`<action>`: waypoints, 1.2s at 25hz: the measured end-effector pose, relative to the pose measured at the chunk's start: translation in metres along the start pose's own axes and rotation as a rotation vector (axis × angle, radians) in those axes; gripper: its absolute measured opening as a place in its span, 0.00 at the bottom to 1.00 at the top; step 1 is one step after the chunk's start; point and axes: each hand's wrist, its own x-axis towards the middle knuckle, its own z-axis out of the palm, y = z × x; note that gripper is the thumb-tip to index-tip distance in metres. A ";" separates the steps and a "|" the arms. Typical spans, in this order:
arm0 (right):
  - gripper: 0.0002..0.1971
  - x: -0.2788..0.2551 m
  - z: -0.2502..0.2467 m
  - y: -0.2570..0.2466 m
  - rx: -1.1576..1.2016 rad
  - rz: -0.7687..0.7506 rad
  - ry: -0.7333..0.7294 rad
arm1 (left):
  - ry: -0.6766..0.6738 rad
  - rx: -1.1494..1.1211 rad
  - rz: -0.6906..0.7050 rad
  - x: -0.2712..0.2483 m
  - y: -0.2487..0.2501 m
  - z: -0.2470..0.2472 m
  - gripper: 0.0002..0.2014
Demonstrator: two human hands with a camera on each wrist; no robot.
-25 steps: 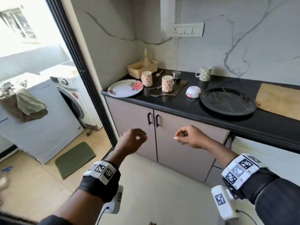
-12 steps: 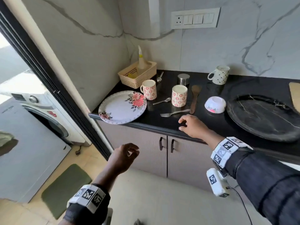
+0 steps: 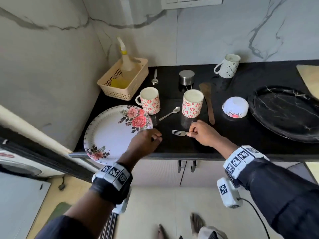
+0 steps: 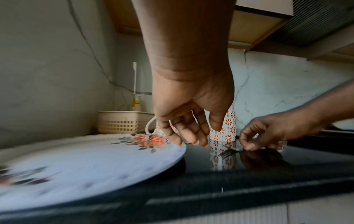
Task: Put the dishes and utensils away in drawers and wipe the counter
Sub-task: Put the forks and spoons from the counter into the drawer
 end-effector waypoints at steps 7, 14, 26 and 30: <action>0.11 -0.010 -0.029 0.020 0.376 -0.035 0.104 | -0.078 0.374 -0.187 0.140 0.060 0.023 0.23; 0.13 -0.026 -0.052 0.061 0.723 -0.045 0.109 | 0.013 0.389 -0.371 0.168 0.065 0.061 0.28; 0.09 -0.126 -0.068 0.081 0.915 -0.024 0.131 | 0.099 -0.118 -0.223 0.042 0.107 0.072 0.07; 0.09 -0.225 -0.063 0.097 0.918 0.026 0.129 | -0.048 -0.411 -0.018 -0.038 0.158 0.118 0.13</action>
